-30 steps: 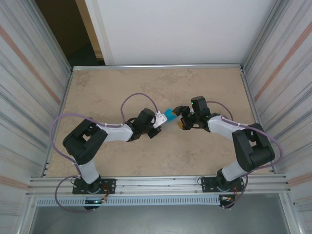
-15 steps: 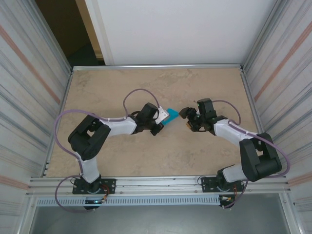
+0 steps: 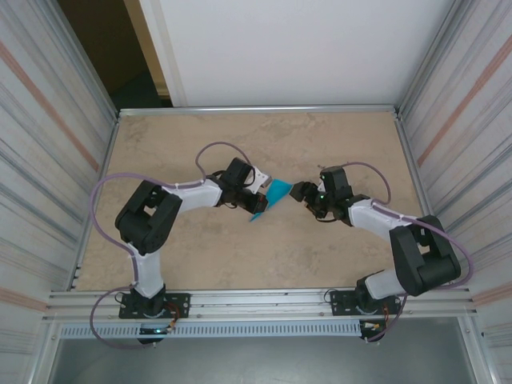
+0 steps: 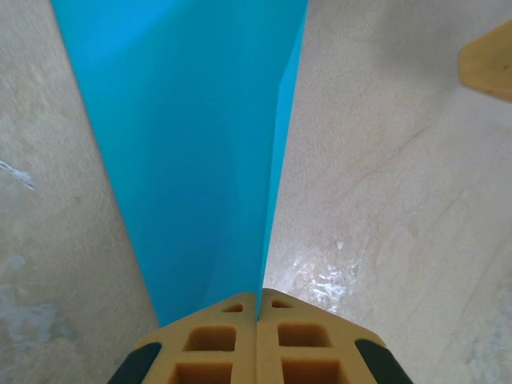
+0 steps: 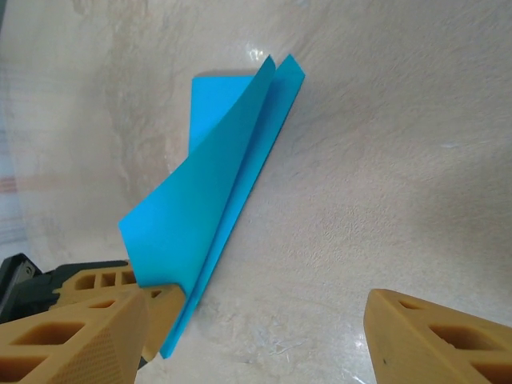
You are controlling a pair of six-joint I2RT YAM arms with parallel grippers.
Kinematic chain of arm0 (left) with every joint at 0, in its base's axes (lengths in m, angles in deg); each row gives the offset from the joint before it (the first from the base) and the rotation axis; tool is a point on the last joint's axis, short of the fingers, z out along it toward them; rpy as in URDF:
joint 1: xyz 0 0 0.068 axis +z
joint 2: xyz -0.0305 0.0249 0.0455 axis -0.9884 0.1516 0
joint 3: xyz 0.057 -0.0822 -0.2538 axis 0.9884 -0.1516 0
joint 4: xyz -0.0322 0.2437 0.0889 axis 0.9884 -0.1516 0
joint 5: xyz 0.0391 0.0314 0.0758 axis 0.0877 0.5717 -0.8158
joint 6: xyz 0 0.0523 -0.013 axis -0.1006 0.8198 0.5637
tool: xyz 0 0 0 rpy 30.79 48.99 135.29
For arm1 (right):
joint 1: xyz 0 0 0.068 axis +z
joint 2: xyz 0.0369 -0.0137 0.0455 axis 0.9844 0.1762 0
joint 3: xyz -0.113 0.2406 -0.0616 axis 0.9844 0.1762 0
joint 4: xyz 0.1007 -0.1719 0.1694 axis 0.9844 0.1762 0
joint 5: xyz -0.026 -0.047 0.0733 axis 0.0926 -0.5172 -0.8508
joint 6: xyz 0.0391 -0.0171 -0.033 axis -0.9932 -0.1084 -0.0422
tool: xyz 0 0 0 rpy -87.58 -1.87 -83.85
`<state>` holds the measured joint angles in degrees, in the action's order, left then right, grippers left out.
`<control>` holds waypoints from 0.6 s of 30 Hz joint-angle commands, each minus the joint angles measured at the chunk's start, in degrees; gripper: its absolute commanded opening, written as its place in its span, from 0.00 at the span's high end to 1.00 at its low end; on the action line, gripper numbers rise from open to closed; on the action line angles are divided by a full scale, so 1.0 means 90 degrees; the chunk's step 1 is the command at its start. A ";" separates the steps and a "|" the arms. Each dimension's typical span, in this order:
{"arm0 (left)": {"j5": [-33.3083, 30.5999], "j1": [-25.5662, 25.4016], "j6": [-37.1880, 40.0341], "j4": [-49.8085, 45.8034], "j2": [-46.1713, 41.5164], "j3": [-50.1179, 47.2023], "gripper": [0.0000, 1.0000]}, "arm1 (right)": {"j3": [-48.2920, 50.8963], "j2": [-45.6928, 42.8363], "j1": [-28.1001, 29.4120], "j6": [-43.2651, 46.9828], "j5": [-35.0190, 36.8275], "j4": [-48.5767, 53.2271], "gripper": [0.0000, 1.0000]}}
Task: Fold a paper plane with a square sheet of paper (pick it up from the middle)
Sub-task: Fold the wing for the fifth time at the center of the table.
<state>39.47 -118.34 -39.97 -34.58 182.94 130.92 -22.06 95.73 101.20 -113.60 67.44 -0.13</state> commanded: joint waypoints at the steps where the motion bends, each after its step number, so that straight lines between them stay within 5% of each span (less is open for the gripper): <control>1: 0.0631 0.0071 -0.0527 -0.0202 0.0125 0.0213 1.00 | -0.0228 0.0292 0.0123 0.0369 -0.0129 -0.0121 0.29; 18: 0.1791 0.0526 -0.1599 0.0543 0.0447 0.0019 1.00 | -0.1088 0.1280 0.0407 0.0906 -0.0281 0.0293 0.33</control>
<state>52.32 -114.28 -51.38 -32.26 186.37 131.60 -29.80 105.79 104.39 -108.05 65.78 0.20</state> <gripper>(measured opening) 0.048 0.671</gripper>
